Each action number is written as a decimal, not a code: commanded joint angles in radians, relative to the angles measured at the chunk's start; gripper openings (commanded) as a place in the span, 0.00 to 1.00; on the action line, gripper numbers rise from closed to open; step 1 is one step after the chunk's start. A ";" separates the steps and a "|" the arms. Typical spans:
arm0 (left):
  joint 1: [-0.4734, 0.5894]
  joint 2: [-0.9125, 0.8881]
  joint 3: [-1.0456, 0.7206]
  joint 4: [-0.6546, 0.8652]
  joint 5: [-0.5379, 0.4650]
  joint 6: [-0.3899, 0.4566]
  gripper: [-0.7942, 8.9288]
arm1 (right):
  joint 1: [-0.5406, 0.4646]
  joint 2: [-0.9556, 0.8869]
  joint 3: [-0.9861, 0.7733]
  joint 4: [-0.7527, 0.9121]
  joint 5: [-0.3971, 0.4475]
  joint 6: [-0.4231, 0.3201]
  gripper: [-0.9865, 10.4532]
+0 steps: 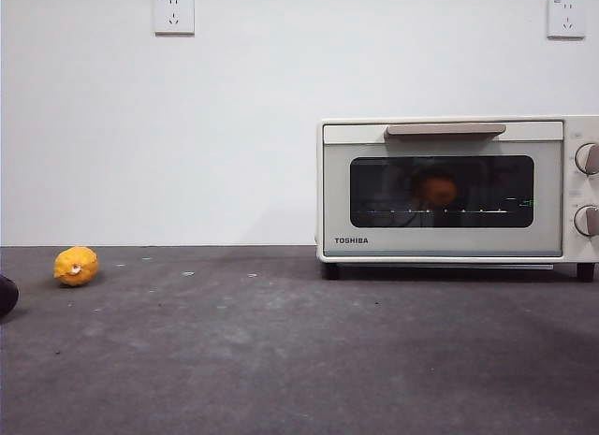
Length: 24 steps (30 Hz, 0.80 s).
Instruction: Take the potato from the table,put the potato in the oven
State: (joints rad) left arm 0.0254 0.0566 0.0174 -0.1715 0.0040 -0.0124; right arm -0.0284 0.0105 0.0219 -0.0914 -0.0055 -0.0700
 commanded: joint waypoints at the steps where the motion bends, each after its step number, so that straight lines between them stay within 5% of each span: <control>1: 0.002 0.001 -0.010 0.006 0.003 -0.008 0.08 | -0.001 -0.003 -0.008 0.009 -0.001 -0.021 0.09; 24: 0.002 0.003 -0.010 0.007 0.003 -0.008 0.08 | 0.003 -0.003 -0.008 -0.093 0.006 -0.039 0.09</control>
State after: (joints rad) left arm 0.0254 0.0586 0.0174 -0.1715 0.0040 -0.0124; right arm -0.0273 0.0105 0.0219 -0.1879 -0.0006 -0.1020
